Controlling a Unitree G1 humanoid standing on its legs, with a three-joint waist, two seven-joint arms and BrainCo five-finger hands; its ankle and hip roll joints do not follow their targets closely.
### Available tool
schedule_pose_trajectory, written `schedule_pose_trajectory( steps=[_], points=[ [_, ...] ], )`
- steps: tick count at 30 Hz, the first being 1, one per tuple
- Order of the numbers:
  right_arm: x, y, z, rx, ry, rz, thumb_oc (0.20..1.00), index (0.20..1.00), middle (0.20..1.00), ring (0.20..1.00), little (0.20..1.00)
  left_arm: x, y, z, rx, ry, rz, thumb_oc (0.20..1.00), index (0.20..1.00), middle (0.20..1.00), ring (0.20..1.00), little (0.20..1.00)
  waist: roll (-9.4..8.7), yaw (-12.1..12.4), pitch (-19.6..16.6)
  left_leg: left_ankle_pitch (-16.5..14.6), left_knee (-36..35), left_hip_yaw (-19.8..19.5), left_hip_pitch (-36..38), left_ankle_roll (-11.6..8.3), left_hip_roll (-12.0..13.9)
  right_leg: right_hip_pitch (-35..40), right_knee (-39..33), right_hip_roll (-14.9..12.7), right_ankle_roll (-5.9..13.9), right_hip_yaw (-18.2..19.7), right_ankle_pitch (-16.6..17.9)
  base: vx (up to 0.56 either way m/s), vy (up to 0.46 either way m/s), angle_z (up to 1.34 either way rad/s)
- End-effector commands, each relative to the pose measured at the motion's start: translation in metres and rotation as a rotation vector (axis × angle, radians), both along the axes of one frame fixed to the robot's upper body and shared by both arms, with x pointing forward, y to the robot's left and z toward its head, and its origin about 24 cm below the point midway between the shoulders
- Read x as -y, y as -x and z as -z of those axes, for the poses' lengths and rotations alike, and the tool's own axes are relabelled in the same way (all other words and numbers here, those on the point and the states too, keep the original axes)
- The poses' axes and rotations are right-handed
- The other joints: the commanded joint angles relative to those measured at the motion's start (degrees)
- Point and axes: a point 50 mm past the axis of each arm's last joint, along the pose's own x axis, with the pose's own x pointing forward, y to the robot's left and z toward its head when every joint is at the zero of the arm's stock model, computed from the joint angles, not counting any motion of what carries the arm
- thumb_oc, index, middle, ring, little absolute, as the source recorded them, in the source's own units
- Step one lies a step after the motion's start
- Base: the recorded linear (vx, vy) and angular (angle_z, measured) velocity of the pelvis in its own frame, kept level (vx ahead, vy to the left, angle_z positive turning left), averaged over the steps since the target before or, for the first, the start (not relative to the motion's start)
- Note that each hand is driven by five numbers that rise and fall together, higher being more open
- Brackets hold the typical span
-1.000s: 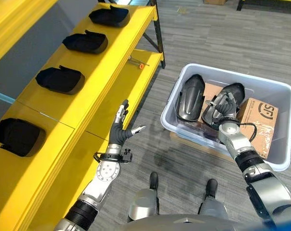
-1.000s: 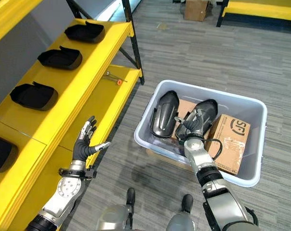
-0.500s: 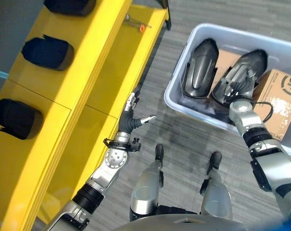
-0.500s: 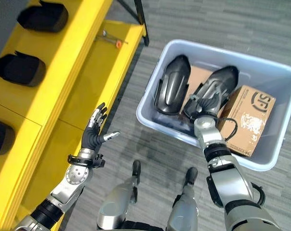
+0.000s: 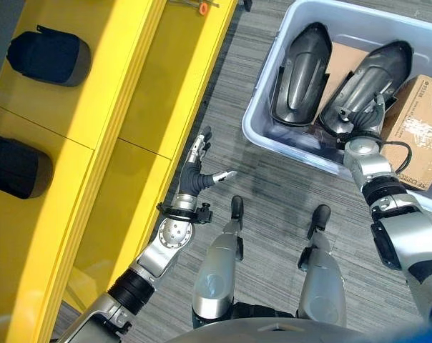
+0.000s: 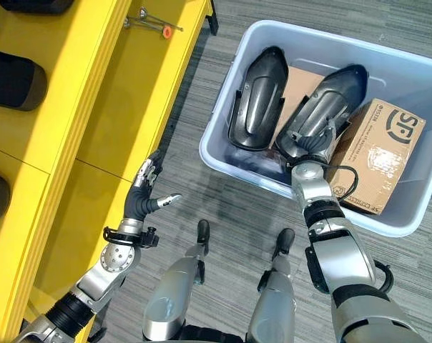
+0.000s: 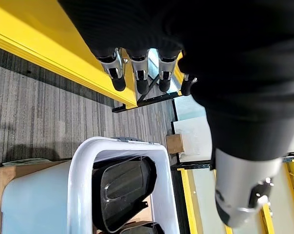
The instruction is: Move parts from the plastic box to the shelf.
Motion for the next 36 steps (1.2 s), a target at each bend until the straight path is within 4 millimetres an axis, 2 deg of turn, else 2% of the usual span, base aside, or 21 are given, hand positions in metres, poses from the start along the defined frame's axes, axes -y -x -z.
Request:
schedule_pose_trajectory(
  steps=[1,9,14,22,27,31,36],
  points=[
    [-0.002,-0.009,-0.050,0.120,0.080,-0.081,1.000,1.000,1.000,1.000,1.000,0.004,0.010,-0.026,0.110,0.060,0.058,1.000,1.000,1.000,1.000,1.000,2.26,1.98,-0.19,4.49,0.37,-2.03,-5.94,2.07,-3.59,-3.38,12.56,1.04,-3.43,-1.33,-8.04,0.00,0.007,-0.07],
    [-0.019,-0.019,-0.066,0.106,0.091,-0.173,1.000,1.000,1.000,1.000,1.000,0.007,0.008,-0.026,0.102,0.060,0.084,1.000,1.000,1.000,1.000,1.000,3.31,3.27,-0.19,4.54,2.75,-2.15,-9.90,2.08,-4.16,-8.02,16.25,0.53,-3.87,-1.42,-8.98,0.01,0.003,0.04],
    [-0.029,-0.022,-0.077,0.109,0.174,-0.210,1.000,1.000,1.000,1.000,1.000,0.008,0.007,-0.025,0.094,0.062,0.101,1.000,1.000,1.000,1.000,1.000,3.94,3.99,-0.19,4.51,4.14,-2.38,-12.09,2.06,-4.49,-10.39,18.27,0.41,-4.20,-1.56,-9.58,0.00,0.000,0.00],
    [-0.044,-0.025,-0.089,0.114,0.245,-0.279,1.000,1.000,1.000,1.000,1.000,0.009,0.008,-0.026,0.097,0.045,0.125,1.000,1.000,1.000,1.000,1.000,3.98,4.82,-0.19,4.41,5.87,-2.76,-14.68,2.16,-4.73,-12.94,20.37,0.33,-4.43,-1.80,-9.92,0.00,-0.029,0.06],
    [-0.058,-0.027,-0.090,0.118,0.268,-0.334,1.000,1.000,1.000,1.000,1.000,0.010,0.007,-0.027,0.096,0.036,0.141,1.000,1.000,1.000,1.000,1.000,3.87,5.03,-0.19,4.35,6.44,-2.80,-15.54,2.17,-4.64,-13.95,21.02,0.46,-4.54,-1.82,-9.91,0.00,-0.026,0.00],
    [-0.086,-0.025,-0.095,0.135,0.484,-0.472,1.000,1.000,1.000,1.000,1.000,0.011,0.007,-0.027,0.097,0.033,0.148,1.000,1.000,1.000,1.000,1.000,4.00,4.92,-0.19,4.55,6.52,-2.62,-15.95,2.22,-4.66,-14.57,21.14,0.55,-4.56,-1.65,-9.71,0.00,0.000,0.00],
    [-0.115,-0.019,-0.087,0.143,0.694,-0.587,1.000,1.000,1.000,1.000,1.000,0.007,0.007,-0.027,0.102,0.028,0.152,1.000,1.000,1.000,1.000,1.000,3.33,4.70,-0.19,4.85,6.24,-2.59,-15.86,2.23,-4.58,-14.29,20.33,0.93,-4.54,-1.58,-9.26,-0.03,-0.040,-0.01]
  ],
)
